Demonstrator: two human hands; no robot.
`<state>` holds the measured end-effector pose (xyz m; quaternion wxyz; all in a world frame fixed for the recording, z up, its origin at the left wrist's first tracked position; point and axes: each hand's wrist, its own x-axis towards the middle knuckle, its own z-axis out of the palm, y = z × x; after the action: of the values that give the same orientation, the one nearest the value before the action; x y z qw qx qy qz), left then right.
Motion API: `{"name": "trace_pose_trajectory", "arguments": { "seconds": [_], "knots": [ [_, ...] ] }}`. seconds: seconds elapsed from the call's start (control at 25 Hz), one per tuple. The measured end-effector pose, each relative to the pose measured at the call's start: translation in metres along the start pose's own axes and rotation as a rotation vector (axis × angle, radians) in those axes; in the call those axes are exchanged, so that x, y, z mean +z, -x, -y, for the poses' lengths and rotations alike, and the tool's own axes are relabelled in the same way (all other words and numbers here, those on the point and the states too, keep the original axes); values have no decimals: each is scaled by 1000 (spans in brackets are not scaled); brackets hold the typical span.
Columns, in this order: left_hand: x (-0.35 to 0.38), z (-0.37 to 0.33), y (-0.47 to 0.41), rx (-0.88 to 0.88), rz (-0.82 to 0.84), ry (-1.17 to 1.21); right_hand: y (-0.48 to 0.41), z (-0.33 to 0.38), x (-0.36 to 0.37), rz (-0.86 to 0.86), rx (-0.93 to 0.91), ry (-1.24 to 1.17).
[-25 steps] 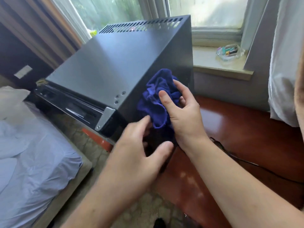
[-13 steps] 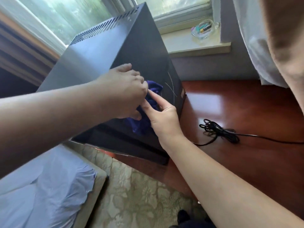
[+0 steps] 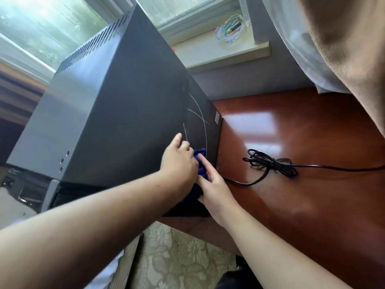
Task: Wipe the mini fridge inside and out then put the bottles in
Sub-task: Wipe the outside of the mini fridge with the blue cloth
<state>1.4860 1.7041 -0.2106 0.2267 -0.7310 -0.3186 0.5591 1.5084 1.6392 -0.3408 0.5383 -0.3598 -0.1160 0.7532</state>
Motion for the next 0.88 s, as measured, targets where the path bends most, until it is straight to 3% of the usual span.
{"name": "trace_pose_trajectory", "arguments": {
  "seconds": [0.2, 0.4, 0.52, 0.64, 0.72, 0.88],
  "knots": [
    [11, -17, -6, -18, -54, -25, 7, -12, -5, -23, -28, -10],
    [9, -4, -4, -15, -140, 134, 1, -4, 7, -111, -68, 94],
    [8, -6, -1, -41, -214, 341, -4, 19, 17, -60, 47, -247],
    [4, 2, 4, -134, -304, 438, -21, 51, 30, 6, 51, -420],
    [4, 8, 7, -213, -395, 486, -30, 66, 40, 61, -6, -417],
    [19, -6, 5, -270, -527, 689, -35, 58, 33, 10, -142, -248]
  ]
}}
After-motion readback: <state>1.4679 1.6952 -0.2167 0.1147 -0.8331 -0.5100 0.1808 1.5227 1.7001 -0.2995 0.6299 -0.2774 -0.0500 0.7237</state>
